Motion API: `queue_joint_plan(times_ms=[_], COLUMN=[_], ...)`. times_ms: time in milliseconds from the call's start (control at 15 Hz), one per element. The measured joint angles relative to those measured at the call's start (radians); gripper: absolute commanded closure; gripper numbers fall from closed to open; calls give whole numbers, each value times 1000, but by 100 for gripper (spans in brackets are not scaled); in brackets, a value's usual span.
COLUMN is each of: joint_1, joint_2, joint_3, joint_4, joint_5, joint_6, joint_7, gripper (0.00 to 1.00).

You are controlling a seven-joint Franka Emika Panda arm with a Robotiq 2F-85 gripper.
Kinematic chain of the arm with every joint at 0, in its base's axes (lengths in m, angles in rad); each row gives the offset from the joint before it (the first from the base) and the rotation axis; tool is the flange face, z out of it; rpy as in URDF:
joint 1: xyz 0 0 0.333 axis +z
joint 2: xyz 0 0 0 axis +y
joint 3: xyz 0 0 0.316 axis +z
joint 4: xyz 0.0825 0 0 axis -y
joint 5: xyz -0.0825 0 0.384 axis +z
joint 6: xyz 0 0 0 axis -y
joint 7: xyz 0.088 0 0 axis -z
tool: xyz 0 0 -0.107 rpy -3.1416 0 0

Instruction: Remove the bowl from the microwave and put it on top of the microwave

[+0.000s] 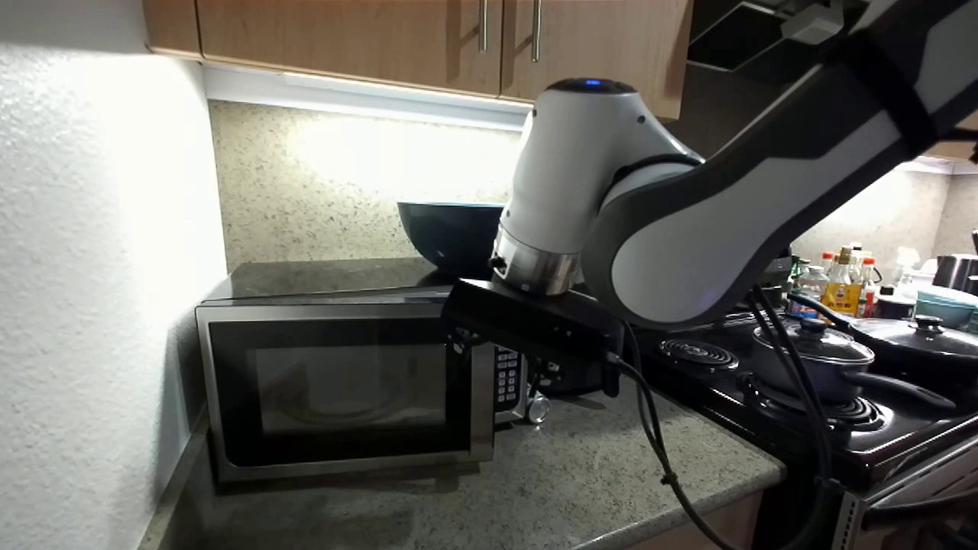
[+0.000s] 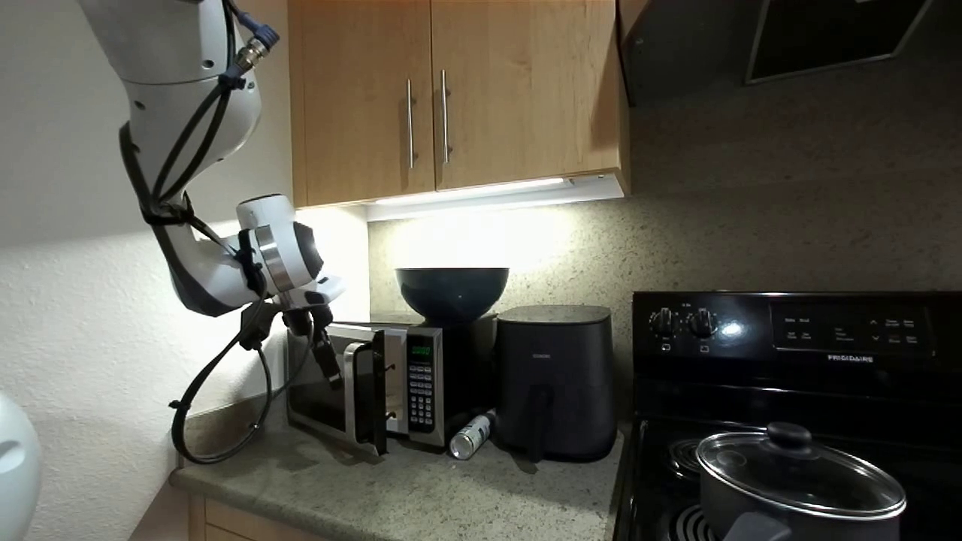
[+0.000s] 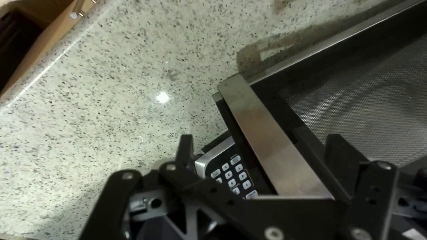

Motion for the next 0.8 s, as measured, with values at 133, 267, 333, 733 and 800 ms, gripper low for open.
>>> queue_joint_plan(times_ms=[133,267,333,733,800], joint_1=[-1,0,0,31,42], joint_2=[42,84,104,176,180], joint_3=[-22,-49,-65,-147,-158], joint_4=[30,70,93,167,170], joint_5=[-10,-39,-56,-147,-157], joint_6=[4,25,42,128,129], joint_7=[6,37,61,259,290], gripper=[0,0,0,0,0])
